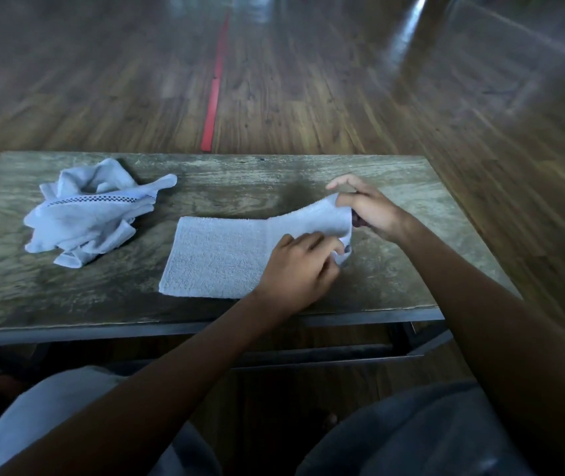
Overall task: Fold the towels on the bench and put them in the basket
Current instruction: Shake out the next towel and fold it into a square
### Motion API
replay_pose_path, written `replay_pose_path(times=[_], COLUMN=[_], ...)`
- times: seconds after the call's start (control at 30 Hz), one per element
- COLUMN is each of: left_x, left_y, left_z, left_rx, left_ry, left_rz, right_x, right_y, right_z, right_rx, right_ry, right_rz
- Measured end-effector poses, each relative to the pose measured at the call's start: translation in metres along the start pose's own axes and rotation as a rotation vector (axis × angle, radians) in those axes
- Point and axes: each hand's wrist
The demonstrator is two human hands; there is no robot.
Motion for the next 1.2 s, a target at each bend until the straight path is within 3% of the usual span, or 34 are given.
replay_pose_path(times=[0.13,0.37,0.5,0.73,0.83,0.97,1.07,1.2], left_x=[0.008,0.038,0.056,0.075,0.078,0.081,0.081,0.08], left_y=[-0.01,-0.057,-0.087,-0.13,-0.145,-0.159,-0.163,-0.163], left_z=[0.042,0.088,0.103,0.113,0.11,0.106,0.109,0.111], left_rx=[0.216,0.334,0.343,0.43,0.317,0.227,0.159,0.051], left_ry=[-0.001,0.0,0.004,-0.056,-0.064,-0.234,-0.273,-0.278], left_rz=[0.309,0.522,0.617,0.908,0.939,0.965,0.975,0.964], right_x=[-0.016,-0.044,-0.066,-0.096,-0.099,-0.103,-0.104,-0.099], right_y=[-0.027,-0.062,-0.07,-0.06,-0.055,-0.042,-0.034,-0.038], right_z=[-0.013,-0.053,-0.093,-0.164,-0.184,-0.201,-0.207,-0.205], right_rx=[-0.275,-0.361,-0.188,0.241,0.292,0.388,0.548,0.542], right_ry=[-0.106,-0.429,-0.528,-0.547,-0.504,-0.507,-0.493,-0.65], right_rz=[-0.005,-0.052,-0.01,0.103,0.138,0.162,0.207,0.229])
Point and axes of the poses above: each hand's wrist, its own x-axis away from the middle knuckle, its own z-axis out of the back of the hand, y = z × x, and after that the axes turned 14 degrees about z, right-handed
